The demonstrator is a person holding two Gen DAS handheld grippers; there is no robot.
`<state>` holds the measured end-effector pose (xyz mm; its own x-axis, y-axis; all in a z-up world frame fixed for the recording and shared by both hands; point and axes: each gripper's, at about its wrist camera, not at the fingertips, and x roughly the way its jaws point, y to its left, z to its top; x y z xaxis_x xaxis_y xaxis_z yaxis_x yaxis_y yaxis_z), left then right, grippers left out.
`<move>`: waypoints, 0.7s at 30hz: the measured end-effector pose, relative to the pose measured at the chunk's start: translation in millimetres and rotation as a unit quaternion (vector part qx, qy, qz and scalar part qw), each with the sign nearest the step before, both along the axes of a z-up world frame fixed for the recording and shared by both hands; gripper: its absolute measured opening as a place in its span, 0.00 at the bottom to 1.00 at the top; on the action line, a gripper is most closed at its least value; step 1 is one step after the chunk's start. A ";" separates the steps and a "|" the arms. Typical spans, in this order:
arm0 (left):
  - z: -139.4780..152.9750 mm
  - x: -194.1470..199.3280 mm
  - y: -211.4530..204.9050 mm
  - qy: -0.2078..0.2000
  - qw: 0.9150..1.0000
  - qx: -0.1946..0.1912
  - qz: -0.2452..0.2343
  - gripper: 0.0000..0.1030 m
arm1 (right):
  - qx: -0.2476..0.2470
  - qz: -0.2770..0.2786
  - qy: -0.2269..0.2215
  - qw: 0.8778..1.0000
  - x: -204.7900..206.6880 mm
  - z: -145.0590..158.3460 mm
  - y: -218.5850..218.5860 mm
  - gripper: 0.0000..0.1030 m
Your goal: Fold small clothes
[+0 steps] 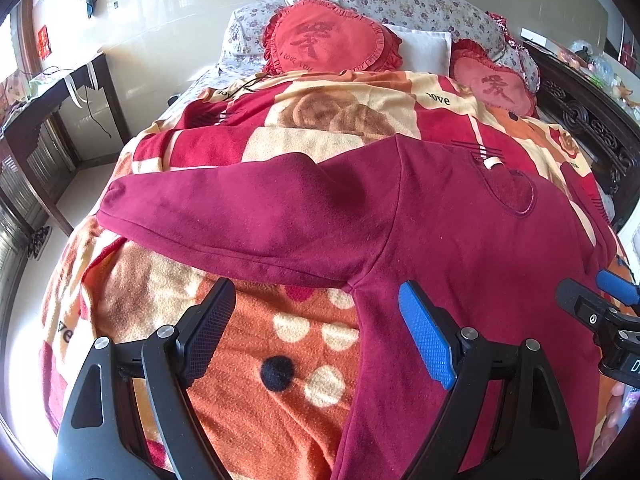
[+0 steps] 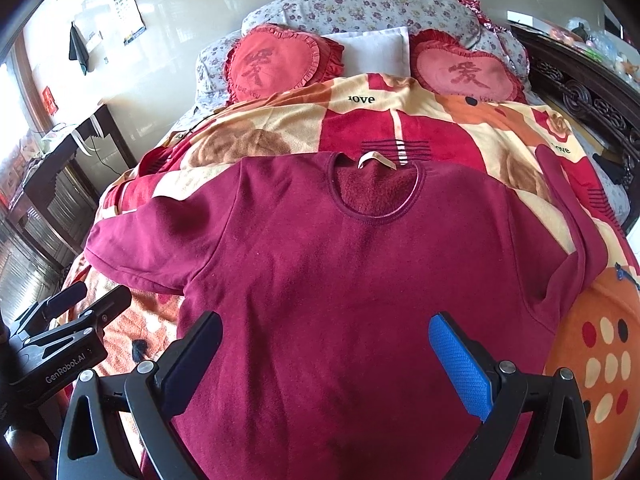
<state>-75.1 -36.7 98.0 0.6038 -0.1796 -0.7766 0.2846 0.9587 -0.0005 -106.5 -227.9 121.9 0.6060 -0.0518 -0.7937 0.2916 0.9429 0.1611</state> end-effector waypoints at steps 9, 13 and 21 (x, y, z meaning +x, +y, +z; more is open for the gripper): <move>-3.7 6.6 -1.8 0.004 1.000 0.005 0.004 0.82 | -0.002 0.002 0.007 1.000 6.8 -7.3 -0.5 1.00; -8.5 11.5 0.2 0.010 1.000 0.005 0.008 0.82 | -0.005 0.004 0.007 1.000 11.7 -10.2 2.2 1.00; -13.9 20.7 7.5 0.015 1.000 0.004 0.019 0.82 | 0.000 0.013 0.019 1.000 22.0 -19.9 8.4 1.00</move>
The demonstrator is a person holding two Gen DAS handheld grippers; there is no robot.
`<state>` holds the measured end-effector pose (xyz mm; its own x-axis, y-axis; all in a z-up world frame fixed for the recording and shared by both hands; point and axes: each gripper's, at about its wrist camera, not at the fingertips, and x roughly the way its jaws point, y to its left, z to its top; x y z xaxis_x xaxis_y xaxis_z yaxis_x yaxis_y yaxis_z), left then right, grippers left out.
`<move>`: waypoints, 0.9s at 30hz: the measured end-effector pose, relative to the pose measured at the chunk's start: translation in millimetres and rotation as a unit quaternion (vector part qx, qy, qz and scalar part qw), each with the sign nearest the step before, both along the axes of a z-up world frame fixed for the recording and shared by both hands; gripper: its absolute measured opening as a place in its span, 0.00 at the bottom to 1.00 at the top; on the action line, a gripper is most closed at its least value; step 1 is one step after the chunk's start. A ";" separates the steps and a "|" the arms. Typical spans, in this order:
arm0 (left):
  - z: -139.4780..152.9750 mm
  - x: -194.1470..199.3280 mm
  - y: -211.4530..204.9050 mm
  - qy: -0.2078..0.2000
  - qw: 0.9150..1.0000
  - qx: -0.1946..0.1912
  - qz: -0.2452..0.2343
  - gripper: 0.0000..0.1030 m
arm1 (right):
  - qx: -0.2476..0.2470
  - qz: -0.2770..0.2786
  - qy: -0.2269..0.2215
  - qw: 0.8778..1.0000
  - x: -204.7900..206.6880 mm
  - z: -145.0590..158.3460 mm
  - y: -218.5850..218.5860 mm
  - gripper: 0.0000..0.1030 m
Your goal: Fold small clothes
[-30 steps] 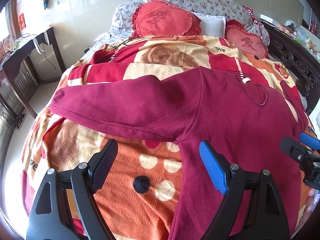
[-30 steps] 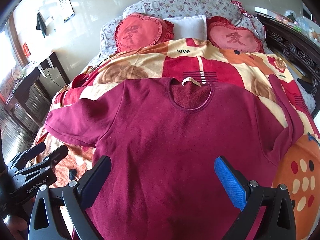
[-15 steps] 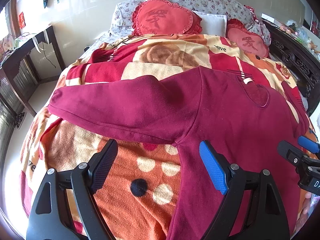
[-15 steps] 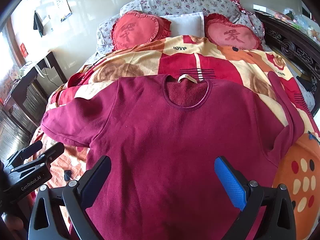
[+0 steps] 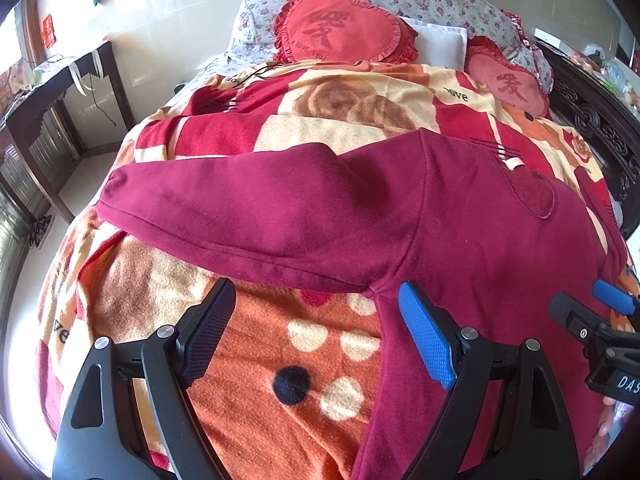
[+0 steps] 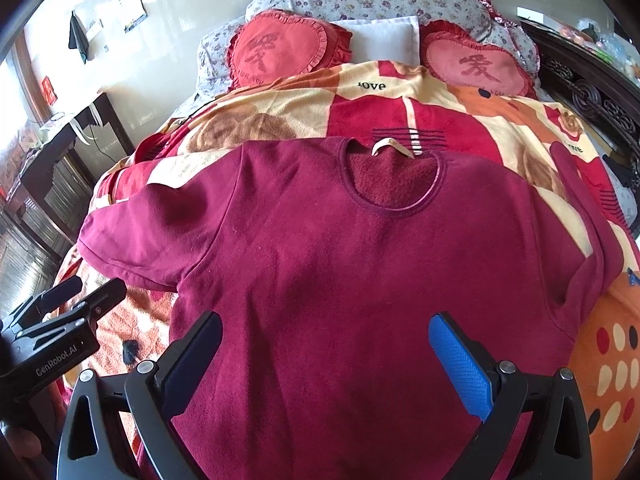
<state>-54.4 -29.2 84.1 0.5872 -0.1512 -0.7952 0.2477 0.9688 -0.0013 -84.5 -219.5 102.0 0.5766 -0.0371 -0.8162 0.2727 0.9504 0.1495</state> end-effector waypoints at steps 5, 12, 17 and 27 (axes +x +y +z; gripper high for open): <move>-1.8 8.3 9.8 0.002 1.000 0.001 0.013 0.82 | -0.001 0.006 0.005 1.000 6.3 -5.0 4.9 1.00; -7.7 20.3 30.4 0.019 0.999 -0.009 0.027 0.82 | 0.000 0.012 0.010 1.000 17.1 -10.1 10.8 1.00; -6.1 43.2 73.0 0.034 0.997 -0.033 0.064 0.82 | 0.001 0.026 0.018 1.000 23.9 -15.1 17.2 1.00; -19.4 105.0 196.6 0.058 0.974 -0.107 0.190 0.82 | 0.026 0.042 0.025 0.998 35.5 -22.2 28.7 0.99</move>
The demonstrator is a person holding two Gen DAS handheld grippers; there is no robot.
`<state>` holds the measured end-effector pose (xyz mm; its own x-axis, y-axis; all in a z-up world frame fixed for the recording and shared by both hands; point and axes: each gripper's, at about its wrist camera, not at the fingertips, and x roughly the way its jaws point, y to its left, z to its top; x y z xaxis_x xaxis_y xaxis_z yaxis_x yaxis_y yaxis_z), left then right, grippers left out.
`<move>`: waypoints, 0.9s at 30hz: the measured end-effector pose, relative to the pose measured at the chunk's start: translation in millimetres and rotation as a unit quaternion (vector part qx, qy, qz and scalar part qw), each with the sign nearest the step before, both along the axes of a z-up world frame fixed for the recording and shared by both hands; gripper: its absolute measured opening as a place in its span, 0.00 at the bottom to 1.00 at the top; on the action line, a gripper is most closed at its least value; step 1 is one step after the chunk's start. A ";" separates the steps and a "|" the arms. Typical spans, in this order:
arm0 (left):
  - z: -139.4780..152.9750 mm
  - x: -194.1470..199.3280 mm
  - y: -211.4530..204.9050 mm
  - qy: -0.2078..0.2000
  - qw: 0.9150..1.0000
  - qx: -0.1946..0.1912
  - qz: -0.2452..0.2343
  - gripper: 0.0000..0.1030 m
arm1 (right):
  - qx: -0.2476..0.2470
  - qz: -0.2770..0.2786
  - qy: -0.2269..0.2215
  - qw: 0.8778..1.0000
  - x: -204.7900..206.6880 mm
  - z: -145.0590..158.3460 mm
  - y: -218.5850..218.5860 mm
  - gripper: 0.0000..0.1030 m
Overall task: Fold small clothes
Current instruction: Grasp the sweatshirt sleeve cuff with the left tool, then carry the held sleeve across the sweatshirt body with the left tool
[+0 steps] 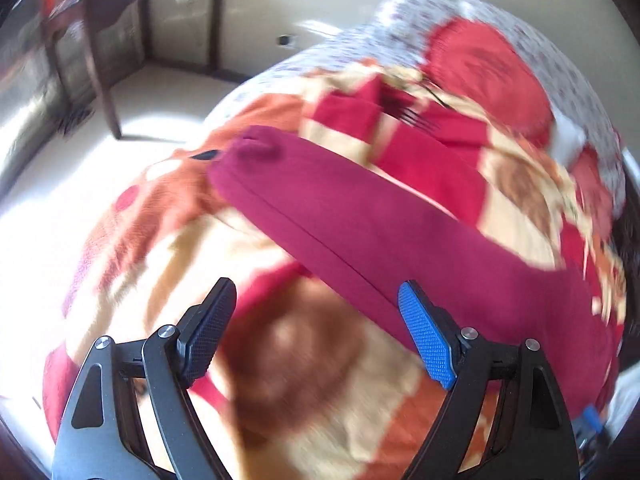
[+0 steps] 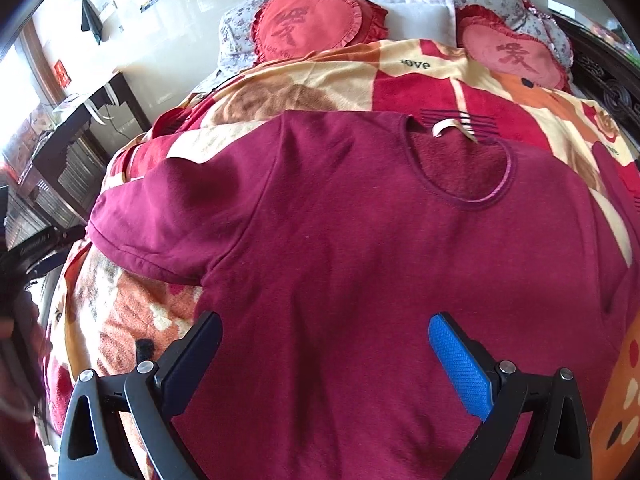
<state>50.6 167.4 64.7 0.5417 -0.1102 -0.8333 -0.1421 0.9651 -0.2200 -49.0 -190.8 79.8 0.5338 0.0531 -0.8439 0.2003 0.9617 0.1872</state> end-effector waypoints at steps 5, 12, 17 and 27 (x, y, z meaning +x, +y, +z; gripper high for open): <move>-23.2 29.2 40.4 0.030 0.996 -0.072 0.047 0.78 | 0.000 0.009 0.009 1.000 9.3 -6.1 7.0 0.99; -43.6 55.8 50.4 0.046 0.988 -0.128 0.069 0.73 | 0.006 0.016 0.026 1.000 18.3 -16.6 10.2 0.99; -45.5 69.3 52.2 0.041 0.986 -0.143 0.069 0.35 | 0.010 0.016 0.032 0.999 20.9 -21.4 8.0 0.99; -0.1 43.7 32.6 -0.024 0.986 -0.157 0.049 0.07 | 0.024 0.007 0.029 0.999 14.3 -20.5 -4.3 0.99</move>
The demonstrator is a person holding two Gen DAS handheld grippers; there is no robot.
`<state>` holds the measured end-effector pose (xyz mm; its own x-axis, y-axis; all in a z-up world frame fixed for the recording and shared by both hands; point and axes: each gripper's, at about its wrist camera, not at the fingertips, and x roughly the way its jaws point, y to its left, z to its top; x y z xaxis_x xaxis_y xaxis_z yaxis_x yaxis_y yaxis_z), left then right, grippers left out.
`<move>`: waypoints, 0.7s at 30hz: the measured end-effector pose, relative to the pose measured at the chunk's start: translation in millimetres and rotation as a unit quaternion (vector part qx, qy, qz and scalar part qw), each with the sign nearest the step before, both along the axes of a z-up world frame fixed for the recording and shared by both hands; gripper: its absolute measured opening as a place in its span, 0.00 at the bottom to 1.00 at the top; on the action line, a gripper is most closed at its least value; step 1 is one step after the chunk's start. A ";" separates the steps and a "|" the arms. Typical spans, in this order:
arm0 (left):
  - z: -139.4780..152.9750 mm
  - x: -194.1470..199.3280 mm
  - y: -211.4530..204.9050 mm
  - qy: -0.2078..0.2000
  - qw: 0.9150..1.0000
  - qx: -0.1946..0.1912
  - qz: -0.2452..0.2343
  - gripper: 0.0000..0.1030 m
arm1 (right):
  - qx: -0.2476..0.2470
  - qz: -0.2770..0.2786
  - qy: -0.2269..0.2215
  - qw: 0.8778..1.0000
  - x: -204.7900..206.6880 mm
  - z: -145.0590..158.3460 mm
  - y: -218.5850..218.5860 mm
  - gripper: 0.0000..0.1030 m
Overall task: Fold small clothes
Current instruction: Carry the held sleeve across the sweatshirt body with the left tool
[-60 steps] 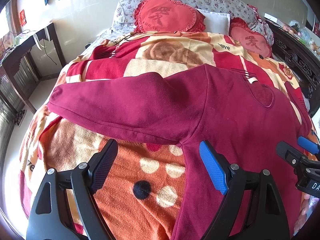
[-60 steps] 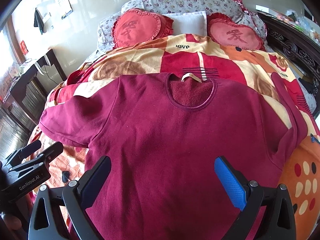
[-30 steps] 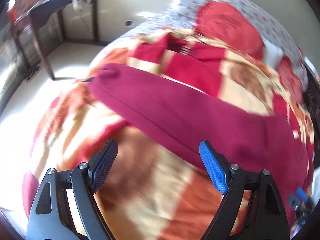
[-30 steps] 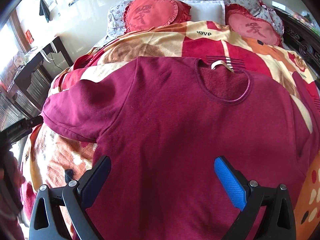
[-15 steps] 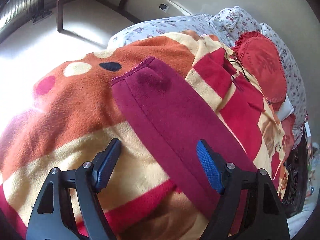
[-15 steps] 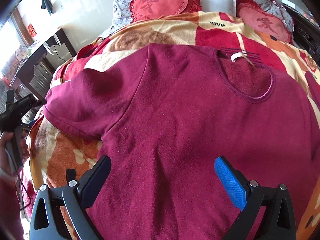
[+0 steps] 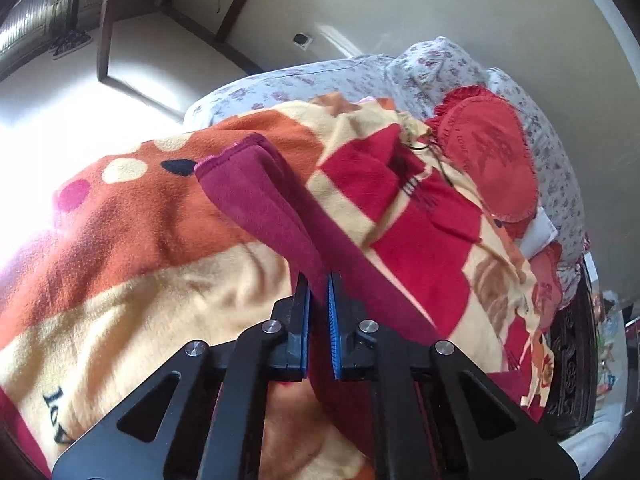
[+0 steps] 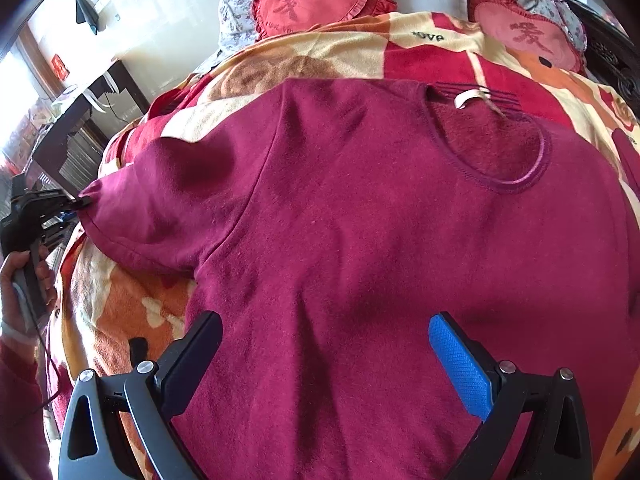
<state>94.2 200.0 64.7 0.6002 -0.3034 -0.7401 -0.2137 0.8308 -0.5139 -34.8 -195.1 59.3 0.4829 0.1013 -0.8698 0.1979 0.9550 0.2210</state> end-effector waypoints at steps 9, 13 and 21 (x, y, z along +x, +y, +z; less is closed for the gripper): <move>75.3 -66.0 -167.5 -0.093 0.975 0.034 -0.199 0.07 | 0.013 -0.059 -0.028 0.998 -16.7 18.2 -44.9 0.99; 66.1 -75.2 -215.5 -0.077 0.971 0.019 -0.224 0.07 | 0.019 -0.084 -0.031 0.996 -29.9 25.0 -64.0 0.99; 33.0 -51.2 -137.1 -0.003 0.991 0.026 -0.134 0.29 | 0.015 -0.079 -0.028 0.996 -44.8 25.7 -74.9 0.99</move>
